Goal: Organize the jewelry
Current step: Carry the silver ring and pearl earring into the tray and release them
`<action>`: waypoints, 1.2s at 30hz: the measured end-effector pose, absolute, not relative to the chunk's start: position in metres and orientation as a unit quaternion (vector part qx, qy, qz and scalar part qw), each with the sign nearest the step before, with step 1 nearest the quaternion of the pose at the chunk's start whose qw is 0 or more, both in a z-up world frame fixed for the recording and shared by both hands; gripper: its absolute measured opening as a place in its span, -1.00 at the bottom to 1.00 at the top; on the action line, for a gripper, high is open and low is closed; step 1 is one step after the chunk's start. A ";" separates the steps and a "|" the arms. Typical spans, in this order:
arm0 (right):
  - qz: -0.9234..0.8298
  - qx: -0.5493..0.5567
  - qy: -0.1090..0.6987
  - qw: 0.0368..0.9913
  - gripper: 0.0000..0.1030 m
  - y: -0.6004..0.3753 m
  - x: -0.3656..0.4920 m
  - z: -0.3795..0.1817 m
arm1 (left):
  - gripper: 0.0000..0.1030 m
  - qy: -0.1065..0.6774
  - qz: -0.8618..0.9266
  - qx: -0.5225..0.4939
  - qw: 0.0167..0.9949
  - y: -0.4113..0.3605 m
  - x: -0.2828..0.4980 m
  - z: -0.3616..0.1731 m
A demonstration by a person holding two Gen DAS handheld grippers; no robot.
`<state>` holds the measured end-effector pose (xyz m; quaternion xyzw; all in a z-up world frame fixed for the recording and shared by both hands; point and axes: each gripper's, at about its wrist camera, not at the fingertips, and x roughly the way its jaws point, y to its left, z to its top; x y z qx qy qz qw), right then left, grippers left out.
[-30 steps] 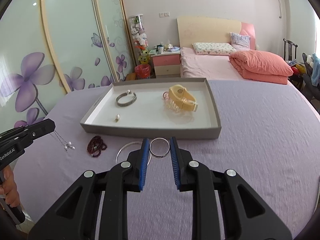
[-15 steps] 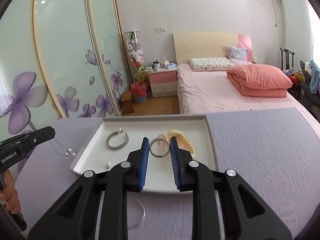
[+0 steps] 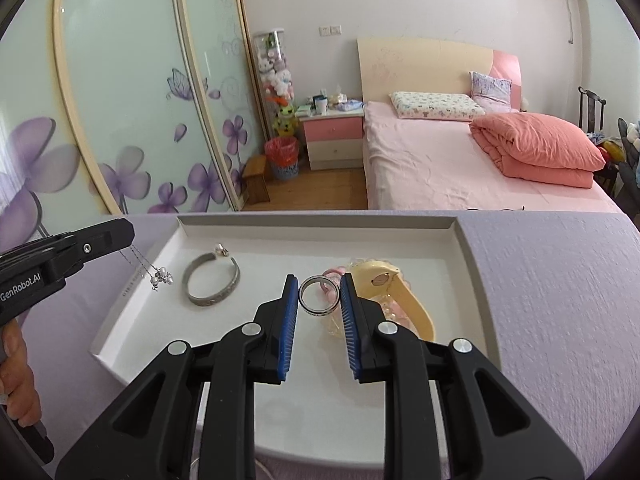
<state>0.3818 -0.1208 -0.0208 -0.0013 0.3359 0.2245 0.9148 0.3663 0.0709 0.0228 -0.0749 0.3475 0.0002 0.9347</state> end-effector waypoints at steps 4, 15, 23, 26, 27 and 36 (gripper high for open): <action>0.222 -0.006 0.341 0.913 -0.56 -0.118 0.383 -0.025 | -0.88 0.353 0.001 -0.078 0.932 0.073 0.371 0.012; 0.213 0.005 0.344 0.915 -0.25 -0.128 0.385 -0.026 | -0.88 0.358 -0.005 -0.082 0.930 0.073 0.378 0.003; 0.205 0.014 0.343 0.917 -0.25 -0.138 0.383 -0.027 | -0.88 0.363 -0.004 -0.086 0.928 0.072 0.386 -0.003; 0.204 0.014 0.341 0.917 -0.25 -0.142 0.382 -0.027 | -0.87 0.365 -0.002 -0.088 0.927 0.073 0.390 -0.006; 0.204 0.014 0.341 0.917 -0.25 -0.143 0.382 -0.028 | -0.86 0.367 0.001 -0.088 0.926 0.074 0.391 -0.007; 0.216 0.016 0.336 0.917 -0.12 -0.154 0.358 -0.021 | -0.08 0.354 0.035 -0.100 0.929 0.092 0.367 0.004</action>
